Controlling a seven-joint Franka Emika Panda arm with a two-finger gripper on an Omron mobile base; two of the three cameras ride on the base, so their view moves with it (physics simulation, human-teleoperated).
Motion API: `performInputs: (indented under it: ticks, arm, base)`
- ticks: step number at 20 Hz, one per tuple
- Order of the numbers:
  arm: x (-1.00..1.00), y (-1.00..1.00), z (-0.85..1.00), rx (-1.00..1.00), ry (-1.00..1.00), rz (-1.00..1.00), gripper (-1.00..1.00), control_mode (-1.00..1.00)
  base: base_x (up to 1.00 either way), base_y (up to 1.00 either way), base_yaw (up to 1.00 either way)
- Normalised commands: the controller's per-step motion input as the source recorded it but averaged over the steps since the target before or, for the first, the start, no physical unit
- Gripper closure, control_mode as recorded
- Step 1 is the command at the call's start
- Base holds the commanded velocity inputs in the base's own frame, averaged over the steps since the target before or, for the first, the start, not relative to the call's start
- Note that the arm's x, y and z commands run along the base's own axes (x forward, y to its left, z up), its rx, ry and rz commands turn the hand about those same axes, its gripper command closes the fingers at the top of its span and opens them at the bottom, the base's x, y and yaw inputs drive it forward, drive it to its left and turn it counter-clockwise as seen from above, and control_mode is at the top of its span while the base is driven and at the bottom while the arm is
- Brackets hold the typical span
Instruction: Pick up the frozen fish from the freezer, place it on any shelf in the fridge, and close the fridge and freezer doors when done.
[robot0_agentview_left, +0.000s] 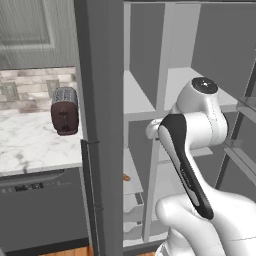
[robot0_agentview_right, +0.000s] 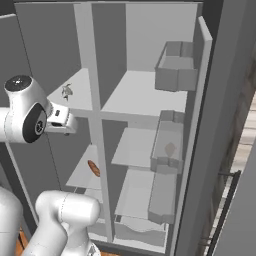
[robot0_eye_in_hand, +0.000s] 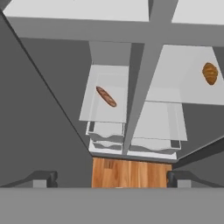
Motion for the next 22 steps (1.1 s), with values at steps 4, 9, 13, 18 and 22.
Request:
performInputs:
  ticks: [4, 9, 13, 18, 22]
  arm:
    - [0.00, 0.00, 0.00, 0.00, 0.00, 0.00, -1.00, 1.00]
    - [0.00, 0.00, 0.00, 0.00, 0.00, 0.00, -1.00, 1.00]
    - [0.00, 0.00, 0.00, 0.00, 0.00, 0.00, -1.00, 1.00]
    - [0.00, 0.00, 0.00, 0.00, 0.00, 0.00, -1.00, 1.00]
    - [0.00, 0.00, 0.00, 0.00, 0.00, 0.00, -1.00, 1.00]
  base:
    - [0.40, 0.15, 0.00]
    - [0.51, 0.08, 0.00]
    - [0.44, 0.05, 0.00]
    - [0.31, 0.15, 0.00]
    - [0.24, 0.20, 0.00]
